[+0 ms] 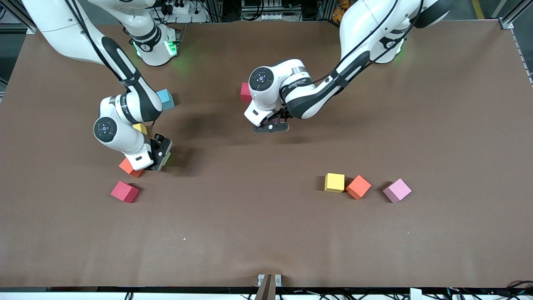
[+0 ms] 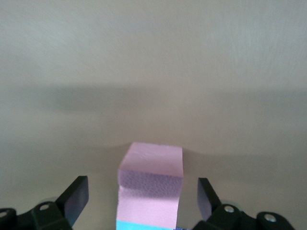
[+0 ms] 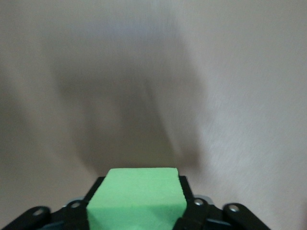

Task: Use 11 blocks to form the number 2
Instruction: 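Grasp the green cube with the right gripper while the left gripper carries pink, then carry green to center with the right gripper while the left gripper reaches orange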

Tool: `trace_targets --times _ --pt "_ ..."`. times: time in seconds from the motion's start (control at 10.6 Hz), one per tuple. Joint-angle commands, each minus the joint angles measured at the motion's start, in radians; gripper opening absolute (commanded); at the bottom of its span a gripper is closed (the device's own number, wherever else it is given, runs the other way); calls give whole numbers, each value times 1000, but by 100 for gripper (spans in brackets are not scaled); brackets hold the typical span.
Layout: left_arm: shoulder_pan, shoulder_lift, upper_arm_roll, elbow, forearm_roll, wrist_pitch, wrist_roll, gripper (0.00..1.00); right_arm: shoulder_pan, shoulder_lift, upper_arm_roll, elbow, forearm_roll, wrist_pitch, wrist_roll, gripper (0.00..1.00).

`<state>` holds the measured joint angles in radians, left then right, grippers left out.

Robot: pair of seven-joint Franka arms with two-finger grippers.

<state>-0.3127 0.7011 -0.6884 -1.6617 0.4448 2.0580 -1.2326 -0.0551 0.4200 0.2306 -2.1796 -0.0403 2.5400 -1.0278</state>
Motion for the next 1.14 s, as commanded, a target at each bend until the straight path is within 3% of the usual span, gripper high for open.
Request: trace_targets --times 0.0,0.57,1.04 --pt "125 -81 0 -16 -96 -22 -13 100 67 -33 38 55 11 -44 3 29" --pt "329 -143 3 59 -87 -196 2 100 306 -18 41 129 17 -53 122 30" --pt "472 -181 4 62 -63 -253 171 100 506 9 46 130 -15 -6 325 30"
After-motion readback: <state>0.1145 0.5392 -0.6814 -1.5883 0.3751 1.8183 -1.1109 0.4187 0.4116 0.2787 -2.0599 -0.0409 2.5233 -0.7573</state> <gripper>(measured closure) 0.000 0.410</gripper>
